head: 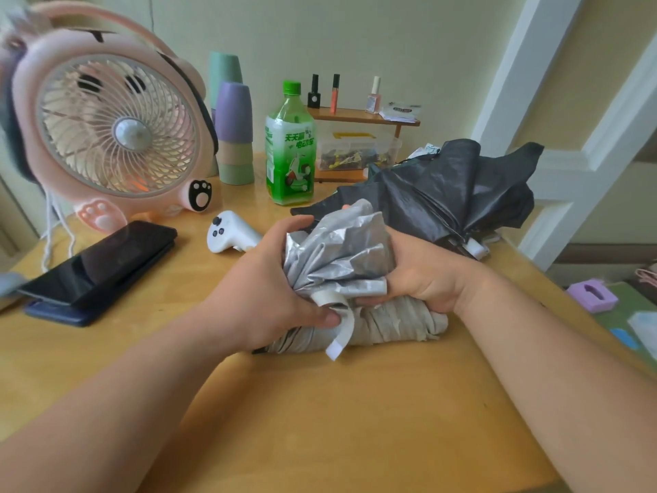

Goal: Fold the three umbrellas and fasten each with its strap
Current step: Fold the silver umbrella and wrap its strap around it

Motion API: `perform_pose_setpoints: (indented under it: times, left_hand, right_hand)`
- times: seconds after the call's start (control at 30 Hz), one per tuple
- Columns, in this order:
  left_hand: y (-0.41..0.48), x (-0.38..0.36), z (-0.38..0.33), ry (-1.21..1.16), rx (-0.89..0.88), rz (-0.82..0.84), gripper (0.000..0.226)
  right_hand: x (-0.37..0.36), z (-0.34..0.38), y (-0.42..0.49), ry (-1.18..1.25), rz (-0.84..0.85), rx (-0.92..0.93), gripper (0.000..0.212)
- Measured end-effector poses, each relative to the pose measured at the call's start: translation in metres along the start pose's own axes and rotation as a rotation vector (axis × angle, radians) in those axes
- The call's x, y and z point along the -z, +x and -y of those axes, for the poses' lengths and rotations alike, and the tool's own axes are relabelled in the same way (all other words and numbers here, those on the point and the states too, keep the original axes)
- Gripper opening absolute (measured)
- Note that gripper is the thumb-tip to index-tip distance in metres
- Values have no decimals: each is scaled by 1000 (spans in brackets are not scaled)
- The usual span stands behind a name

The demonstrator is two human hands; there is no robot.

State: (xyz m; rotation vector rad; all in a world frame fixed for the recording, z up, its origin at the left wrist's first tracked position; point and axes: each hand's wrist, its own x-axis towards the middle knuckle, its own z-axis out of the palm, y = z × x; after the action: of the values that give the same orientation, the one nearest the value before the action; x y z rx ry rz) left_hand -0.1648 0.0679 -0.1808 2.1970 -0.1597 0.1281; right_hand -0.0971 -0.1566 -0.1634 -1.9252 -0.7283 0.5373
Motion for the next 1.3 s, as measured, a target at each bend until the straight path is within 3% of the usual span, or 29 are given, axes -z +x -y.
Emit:
perform_pose_setpoints:
  times: [0.1,0.27,0.43,0.5,0.6,0.67,0.9,1.13,1.3]
  left_hand:
    - [2,3,-1,0,62,-11,112]
    - [9,1,-3,59,158,50,130]
    - [11,-1,-9,170,221,130,124]
    - [11,-1,-8,164,217,145,115]
    - [9,-3,-5,142,186,116,100]
    - [4,-5,-4,172,143,80,94]
    - [1,-6,-7,217,144,25,110]
    - [4,-7,-6,221,156,56,111]
    - [1,-7,-5,174,146,51,120]
  right_hand:
    - [0,-11,-1,141,-42,26,86]
    - [-2,-22,-4,299,-137,-4,110]
    - [-1,-17,-14,351,-163,-27,103]
    - [-2,-10,-20,228,-120,-19,115]
    - [-14,4,-27,-266,-77,-56,143]
    - [-23,8,-27,-435,-85,-58,147]
    - [-24,-2,-18,-361,-204,-26,129]
    - [-25,7,-23,-241,-400,62,130]
    - [-25,24,-36,-373,-221,105,132]
